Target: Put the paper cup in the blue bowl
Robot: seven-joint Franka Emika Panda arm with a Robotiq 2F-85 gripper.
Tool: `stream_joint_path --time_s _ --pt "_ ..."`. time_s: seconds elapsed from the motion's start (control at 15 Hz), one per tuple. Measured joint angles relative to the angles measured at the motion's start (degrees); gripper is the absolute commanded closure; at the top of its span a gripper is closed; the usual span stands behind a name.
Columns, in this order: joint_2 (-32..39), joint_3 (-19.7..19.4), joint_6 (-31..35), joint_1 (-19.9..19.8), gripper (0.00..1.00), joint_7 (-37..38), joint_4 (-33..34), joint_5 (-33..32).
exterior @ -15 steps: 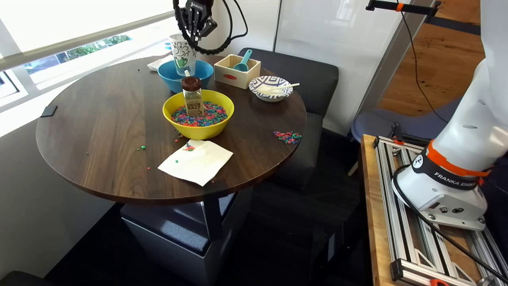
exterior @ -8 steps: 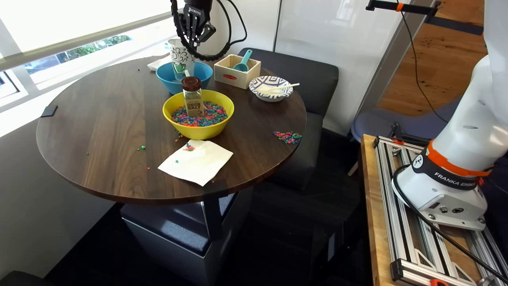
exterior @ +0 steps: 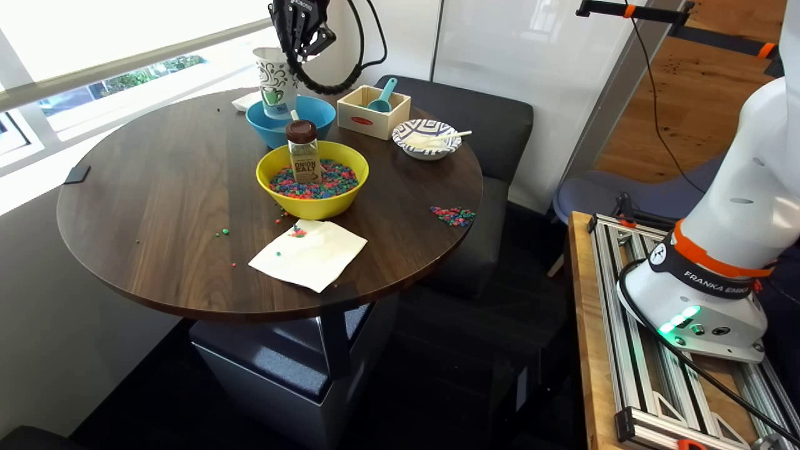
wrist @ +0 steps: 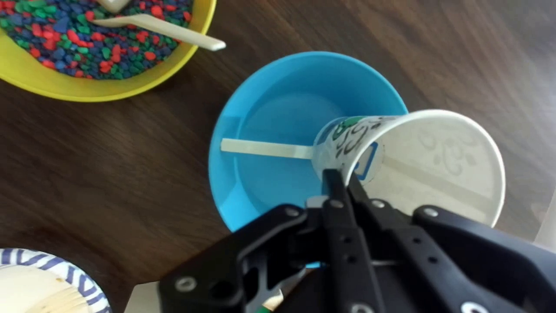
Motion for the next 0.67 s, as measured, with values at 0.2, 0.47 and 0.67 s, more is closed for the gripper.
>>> stream_joint_path --time_s 0.2,0.47,0.67 --pt "-2.4 0.0 -4.6 1.1 0.99 0.1 -2.4 -1.1" --pt "-2.8 0.0 -4.7 1.8 0.99 0.3 -3.8 -3.7" --pt "-2.6 0.0 -3.7 1.9 0.99 0.3 -4.0 -5.0"
